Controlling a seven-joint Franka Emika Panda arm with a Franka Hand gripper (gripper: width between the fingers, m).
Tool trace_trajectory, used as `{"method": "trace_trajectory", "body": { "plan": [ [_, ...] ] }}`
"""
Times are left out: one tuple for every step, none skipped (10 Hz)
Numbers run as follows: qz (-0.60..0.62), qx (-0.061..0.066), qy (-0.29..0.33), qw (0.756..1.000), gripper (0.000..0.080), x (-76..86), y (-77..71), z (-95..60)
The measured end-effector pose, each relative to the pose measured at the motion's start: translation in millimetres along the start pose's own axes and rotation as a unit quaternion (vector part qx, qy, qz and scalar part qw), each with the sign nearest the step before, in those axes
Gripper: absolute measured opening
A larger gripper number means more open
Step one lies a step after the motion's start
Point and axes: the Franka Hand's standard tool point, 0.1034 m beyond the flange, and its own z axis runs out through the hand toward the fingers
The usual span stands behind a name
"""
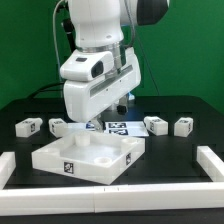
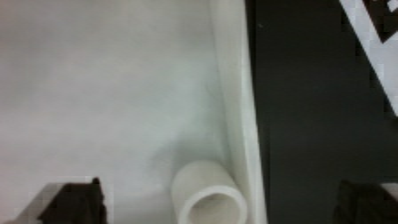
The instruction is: Assemble square table
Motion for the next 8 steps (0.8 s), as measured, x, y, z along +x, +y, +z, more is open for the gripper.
{"method": "trace_trajectory", "body": {
  "plan": [
    [-0.001, -0.045, 0.013, 0.999, 0.0650, 3.5, 0.1, -3.2],
    [-0.004, -0.058, 0.017, 0.998, 0.0650, 0.1, -4.7, 0.4],
    [-0.003, -0.071, 0.023, 0.997, 0.0650, -1.3, -4.5, 6.3],
    [-0.004, -0.087, 0.032, 0.996, 0.0650, -2.5, -3.8, 12.1],
    [-0.002, -0.085, 0.030, 0.996, 0.0650, -8.0, -4.8, 20.9],
    [0.000, -0.081, 0.027, 0.996, 0.0650, -10.6, -5.5, 26.0],
    [0.001, -0.076, 0.025, 0.997, 0.0650, -11.0, -6.4, 31.9],
    [0.005, -0.072, 0.023, 0.997, 0.0650, -10.5, -6.9, 39.8]
  ]
}}
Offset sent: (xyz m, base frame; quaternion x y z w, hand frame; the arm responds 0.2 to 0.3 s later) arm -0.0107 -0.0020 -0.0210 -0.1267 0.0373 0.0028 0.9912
